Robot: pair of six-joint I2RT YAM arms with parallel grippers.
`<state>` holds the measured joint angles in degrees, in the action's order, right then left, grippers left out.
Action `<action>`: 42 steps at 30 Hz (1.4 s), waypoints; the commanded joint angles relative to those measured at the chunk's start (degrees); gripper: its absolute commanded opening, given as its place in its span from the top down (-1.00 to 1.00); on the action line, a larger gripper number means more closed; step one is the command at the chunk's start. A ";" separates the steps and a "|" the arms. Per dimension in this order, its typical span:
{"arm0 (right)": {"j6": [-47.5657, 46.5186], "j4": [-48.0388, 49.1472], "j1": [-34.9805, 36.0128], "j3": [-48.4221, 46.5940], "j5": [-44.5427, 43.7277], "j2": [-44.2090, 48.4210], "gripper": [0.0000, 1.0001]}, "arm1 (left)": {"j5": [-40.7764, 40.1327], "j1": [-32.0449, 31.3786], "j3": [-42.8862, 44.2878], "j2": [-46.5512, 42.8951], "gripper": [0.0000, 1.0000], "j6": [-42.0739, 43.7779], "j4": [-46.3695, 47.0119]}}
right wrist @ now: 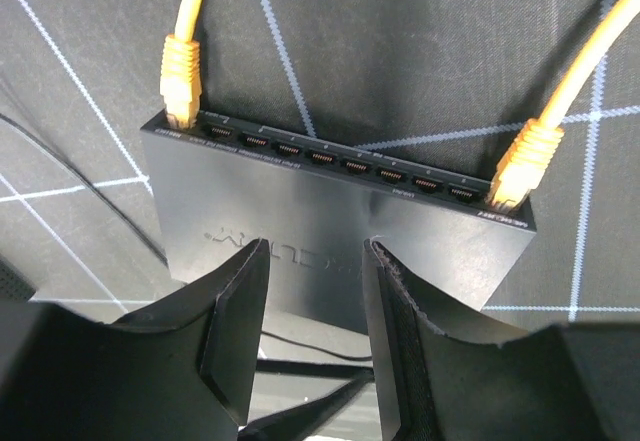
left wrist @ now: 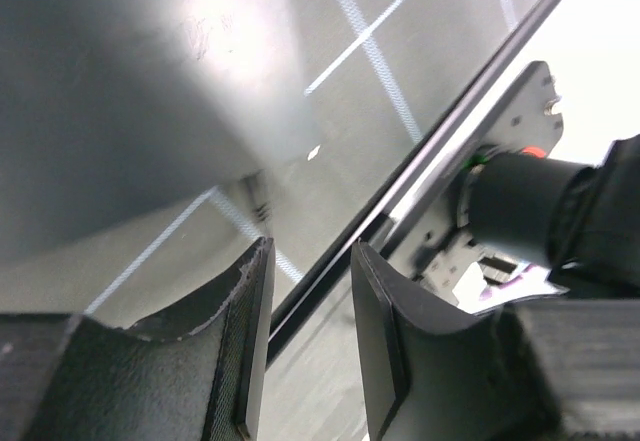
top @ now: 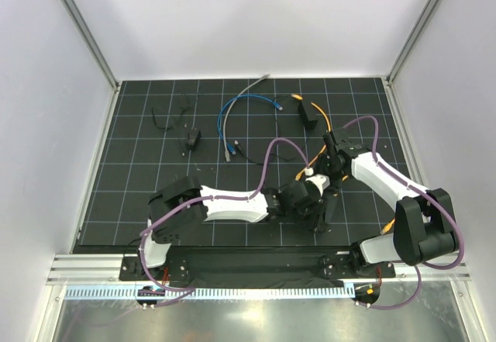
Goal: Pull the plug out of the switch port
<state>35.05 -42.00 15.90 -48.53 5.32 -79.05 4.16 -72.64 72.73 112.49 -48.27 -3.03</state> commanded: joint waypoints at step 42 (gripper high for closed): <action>0.90 -1.60 -6.59 -2.62 2.76 2.31 0.02 | -12.34 -2.33 -0.57 4.32 0.34 4.15 1.88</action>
<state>36.14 -42.54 9.34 -48.82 6.87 -78.98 -8.03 -74.52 72.16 115.44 -43.33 -1.96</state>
